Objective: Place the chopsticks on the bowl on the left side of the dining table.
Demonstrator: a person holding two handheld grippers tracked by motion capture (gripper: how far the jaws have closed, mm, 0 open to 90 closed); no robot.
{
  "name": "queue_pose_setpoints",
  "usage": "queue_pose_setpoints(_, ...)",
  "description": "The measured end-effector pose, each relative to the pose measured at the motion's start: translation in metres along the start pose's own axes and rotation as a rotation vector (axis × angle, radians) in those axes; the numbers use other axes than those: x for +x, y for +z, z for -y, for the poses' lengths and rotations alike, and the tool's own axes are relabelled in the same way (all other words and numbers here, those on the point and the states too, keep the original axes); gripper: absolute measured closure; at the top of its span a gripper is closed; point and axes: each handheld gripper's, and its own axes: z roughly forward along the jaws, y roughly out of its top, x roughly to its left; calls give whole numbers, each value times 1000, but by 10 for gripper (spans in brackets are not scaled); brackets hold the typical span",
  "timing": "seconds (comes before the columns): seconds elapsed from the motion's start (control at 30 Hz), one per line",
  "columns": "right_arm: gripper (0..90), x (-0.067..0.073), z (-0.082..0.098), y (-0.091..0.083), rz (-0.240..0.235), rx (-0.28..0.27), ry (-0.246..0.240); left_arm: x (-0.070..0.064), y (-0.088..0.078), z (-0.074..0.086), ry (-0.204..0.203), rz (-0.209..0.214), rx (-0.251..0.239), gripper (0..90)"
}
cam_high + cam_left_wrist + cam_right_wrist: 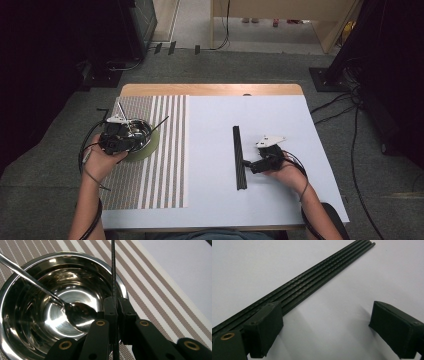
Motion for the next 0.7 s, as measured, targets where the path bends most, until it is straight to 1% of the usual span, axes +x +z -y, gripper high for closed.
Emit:
queue_pose_setpoints(0.33, 109, 0, 0, 0, 0, 0, 2, 10, 1, 6, -19, -15, -6, 872)
queue_pose_setpoints(0.43, 109, 0, 0, 0, 0, 1, 2, 13, 0, 8, -23, -19, -17, 870)
queue_pose_setpoints(0.6, 109, 0, 0, 0, 0, 1, 1, 18, -1, 10, -25, -42, -32, 866)
queue_pose_setpoints(0.7, 109, 0, 0, 0, 0, 0, 2, 20, -2, 11, -15, -58, -40, 865)
